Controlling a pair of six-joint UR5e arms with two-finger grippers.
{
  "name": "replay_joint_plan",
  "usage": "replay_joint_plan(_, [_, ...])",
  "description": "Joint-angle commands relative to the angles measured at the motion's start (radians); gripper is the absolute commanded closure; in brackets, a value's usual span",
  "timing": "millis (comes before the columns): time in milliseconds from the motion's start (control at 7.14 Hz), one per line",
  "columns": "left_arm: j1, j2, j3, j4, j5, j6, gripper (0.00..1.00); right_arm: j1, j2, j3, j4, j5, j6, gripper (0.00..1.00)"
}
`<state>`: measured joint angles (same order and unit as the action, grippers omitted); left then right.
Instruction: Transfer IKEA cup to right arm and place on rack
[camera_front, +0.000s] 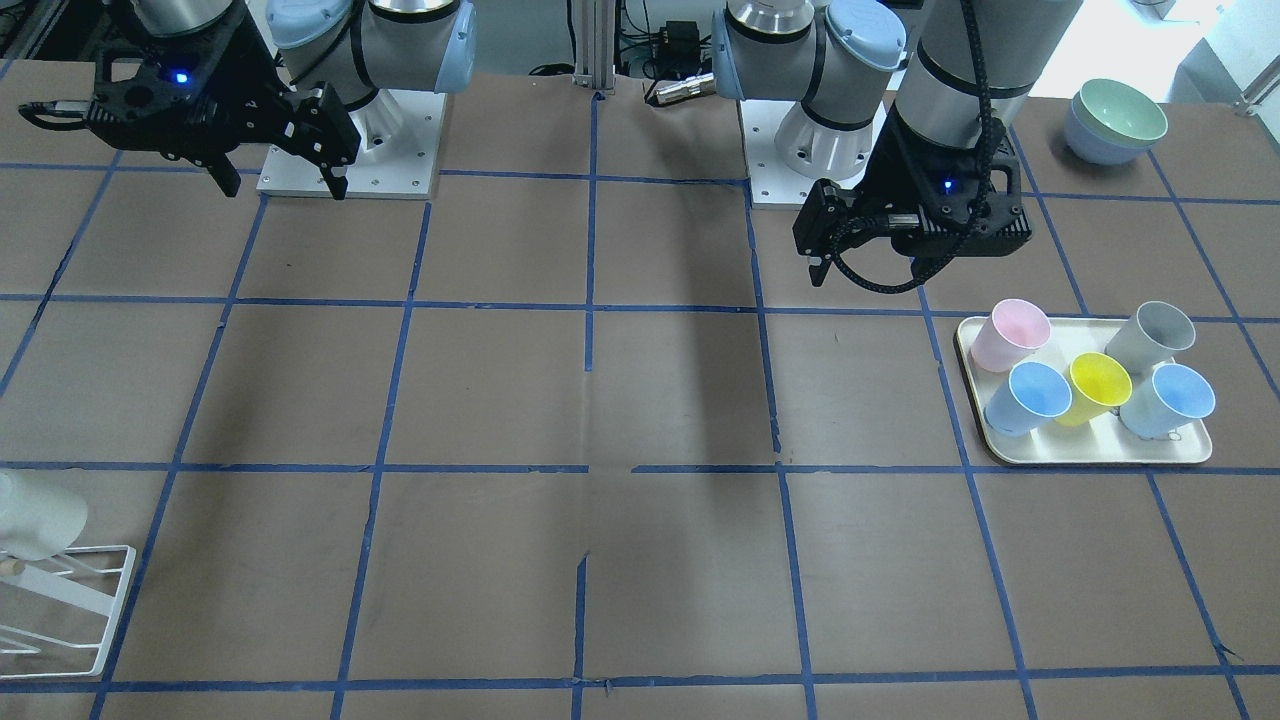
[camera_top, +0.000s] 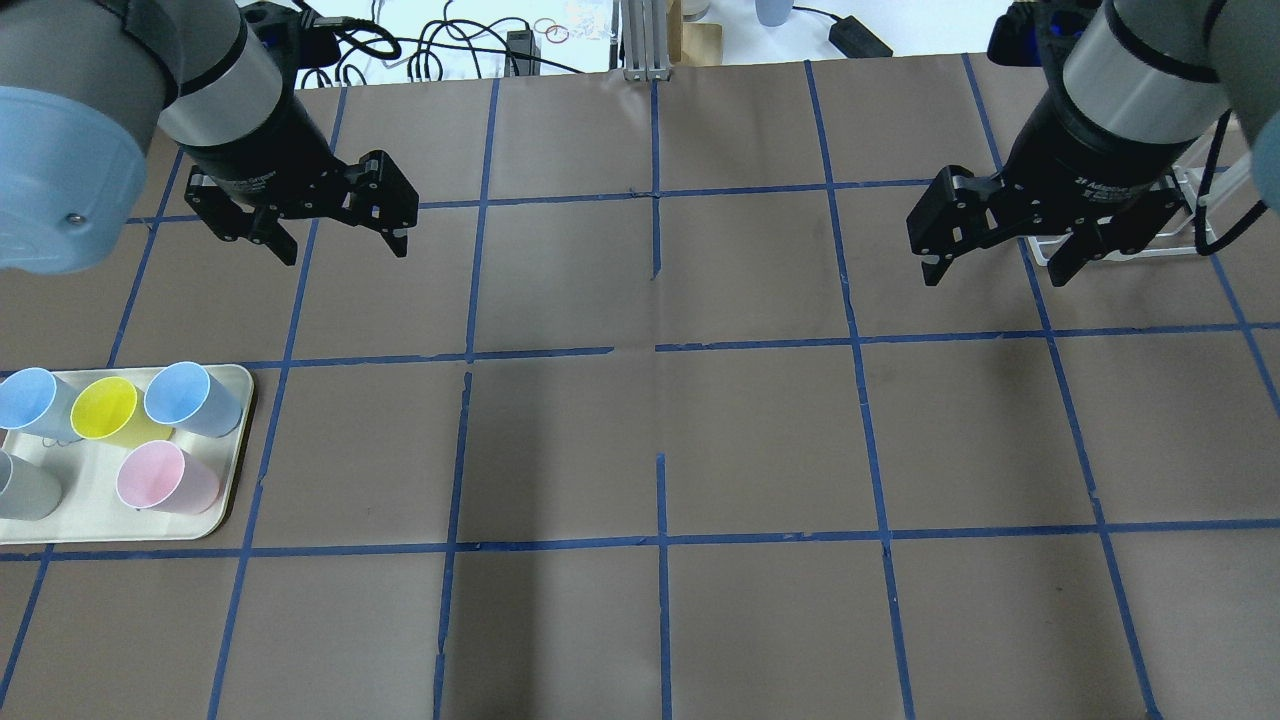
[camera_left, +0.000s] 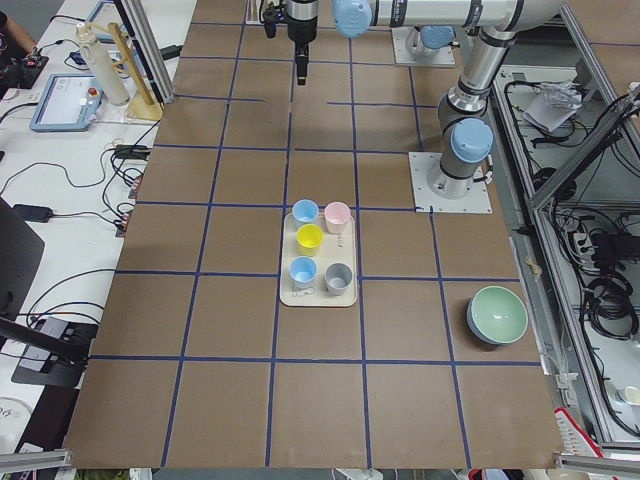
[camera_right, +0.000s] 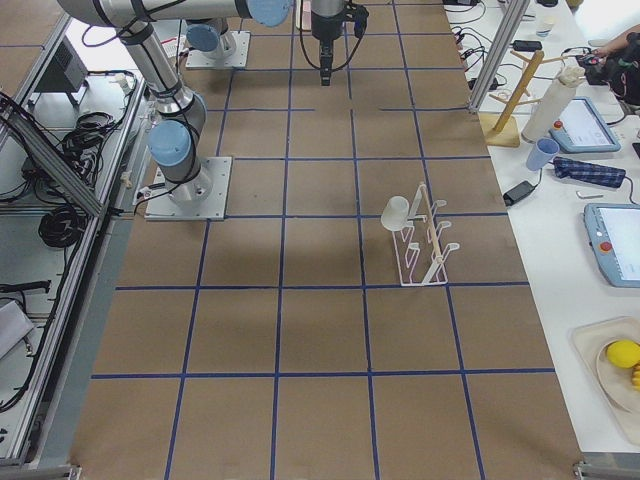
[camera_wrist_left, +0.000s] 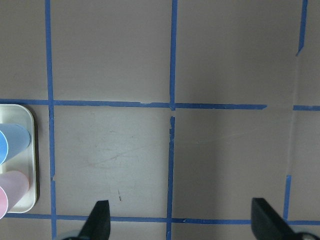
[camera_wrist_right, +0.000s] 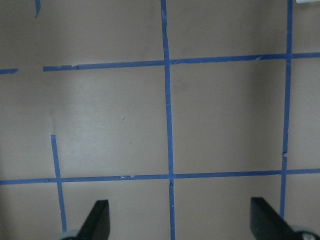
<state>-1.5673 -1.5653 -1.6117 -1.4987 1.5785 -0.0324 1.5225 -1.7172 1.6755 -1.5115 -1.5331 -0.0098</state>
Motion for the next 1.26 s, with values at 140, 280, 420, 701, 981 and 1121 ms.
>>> replay_joint_plan(140, [0.001,0.002,-0.002,0.000,-0.002,0.003,0.00,0.017,-0.013,0.038,-0.004,0.008,0.092,0.00])
replay_joint_plan(280, [0.001,0.005,-0.004,0.000,-0.002,0.003,0.00,0.019,-0.015,0.040,-0.006,0.007,0.088,0.00])
replay_joint_plan(420, [0.001,0.005,-0.004,0.000,-0.003,0.003,0.00,0.019,-0.013,0.038,-0.006,0.007,0.085,0.00])
replay_joint_plan(701, [0.001,0.005,-0.002,0.000,-0.003,0.003,0.00,0.019,-0.012,0.036,-0.003,-0.001,0.077,0.00])
replay_joint_plan(981, [0.001,0.007,-0.004,0.000,-0.003,0.005,0.00,0.019,-0.009,0.036,-0.003,-0.005,0.077,0.00])
replay_joint_plan(1121, [0.001,0.007,-0.004,0.000,-0.003,0.003,0.00,0.019,-0.009,0.035,-0.001,-0.007,0.077,0.00])
